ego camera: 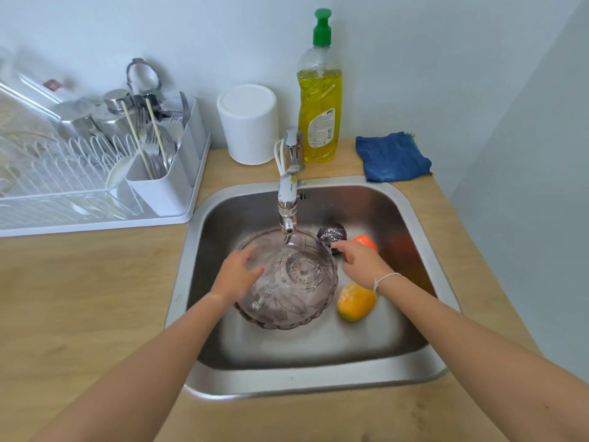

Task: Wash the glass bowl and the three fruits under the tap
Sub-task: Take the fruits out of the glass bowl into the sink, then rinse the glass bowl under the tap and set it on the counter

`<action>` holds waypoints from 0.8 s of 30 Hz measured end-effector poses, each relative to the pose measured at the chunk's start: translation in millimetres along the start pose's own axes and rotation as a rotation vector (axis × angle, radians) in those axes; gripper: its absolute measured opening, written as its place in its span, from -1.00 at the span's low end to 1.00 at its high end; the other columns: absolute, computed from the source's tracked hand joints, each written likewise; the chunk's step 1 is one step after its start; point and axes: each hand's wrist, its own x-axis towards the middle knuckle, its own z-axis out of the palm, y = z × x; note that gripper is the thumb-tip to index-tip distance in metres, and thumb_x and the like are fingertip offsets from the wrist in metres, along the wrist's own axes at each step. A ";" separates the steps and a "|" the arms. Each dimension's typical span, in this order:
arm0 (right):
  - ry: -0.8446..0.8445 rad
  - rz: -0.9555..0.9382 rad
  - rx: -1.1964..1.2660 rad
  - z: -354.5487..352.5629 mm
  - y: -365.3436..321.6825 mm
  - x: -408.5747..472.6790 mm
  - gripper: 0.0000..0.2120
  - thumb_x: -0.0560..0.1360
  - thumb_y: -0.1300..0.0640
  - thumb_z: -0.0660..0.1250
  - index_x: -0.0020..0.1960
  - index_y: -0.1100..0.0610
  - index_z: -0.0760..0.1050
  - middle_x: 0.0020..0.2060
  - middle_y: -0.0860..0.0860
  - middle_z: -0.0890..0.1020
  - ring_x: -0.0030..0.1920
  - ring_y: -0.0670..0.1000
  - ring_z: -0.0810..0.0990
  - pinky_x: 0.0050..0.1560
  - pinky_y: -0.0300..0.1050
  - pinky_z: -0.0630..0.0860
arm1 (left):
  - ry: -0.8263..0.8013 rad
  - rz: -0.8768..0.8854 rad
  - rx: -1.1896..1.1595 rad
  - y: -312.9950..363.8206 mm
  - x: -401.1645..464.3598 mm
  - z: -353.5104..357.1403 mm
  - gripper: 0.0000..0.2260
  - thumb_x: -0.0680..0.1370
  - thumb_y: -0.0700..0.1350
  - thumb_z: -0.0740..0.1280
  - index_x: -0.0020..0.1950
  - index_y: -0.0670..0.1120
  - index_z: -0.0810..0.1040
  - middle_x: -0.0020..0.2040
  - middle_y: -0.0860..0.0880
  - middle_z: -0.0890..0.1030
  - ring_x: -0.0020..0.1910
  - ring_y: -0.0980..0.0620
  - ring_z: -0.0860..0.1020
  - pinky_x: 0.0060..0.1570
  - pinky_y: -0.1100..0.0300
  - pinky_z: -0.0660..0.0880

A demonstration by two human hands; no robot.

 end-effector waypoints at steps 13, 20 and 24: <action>0.250 -0.224 0.478 -52.1 -76.2 71.6 -0.66 0.51 0.27 0.25 0.25 0.06 0.44 0.08 -0.05 0.53 0.06 -0.01 0.55 0.09 -0.08 0.56 | -0.182 -0.190 -0.071 -38.3 35.7 -9.9 -0.39 0.50 -0.21 0.31 0.50 0.02 0.19 0.40 -0.11 0.37 0.33 -0.12 0.40 0.30 0.11 0.38; 0.374 -0.340 0.351 -69.4 -109.3 120.9 -0.73 0.45 0.22 0.34 0.15 0.11 0.46 0.02 -0.03 0.52 -0.15 -0.12 0.54 -0.05 -0.32 0.52 | -0.105 -0.268 -0.283 -47.6 53.6 1.2 -0.41 0.51 -0.44 0.18 0.47 0.00 0.27 0.37 -0.11 0.43 0.29 -0.11 0.45 0.18 0.10 0.46; 0.368 -0.418 0.198 -64.9 -112.9 140.1 -0.75 0.42 0.25 0.35 0.09 0.14 0.48 0.01 0.00 0.48 -0.09 -0.04 0.55 -0.15 -0.54 0.41 | -0.048 -0.312 -0.394 -49.7 59.5 3.5 -0.45 0.52 -0.46 0.16 0.41 0.00 0.37 0.27 -0.09 0.52 0.10 -0.04 0.53 0.11 0.08 0.52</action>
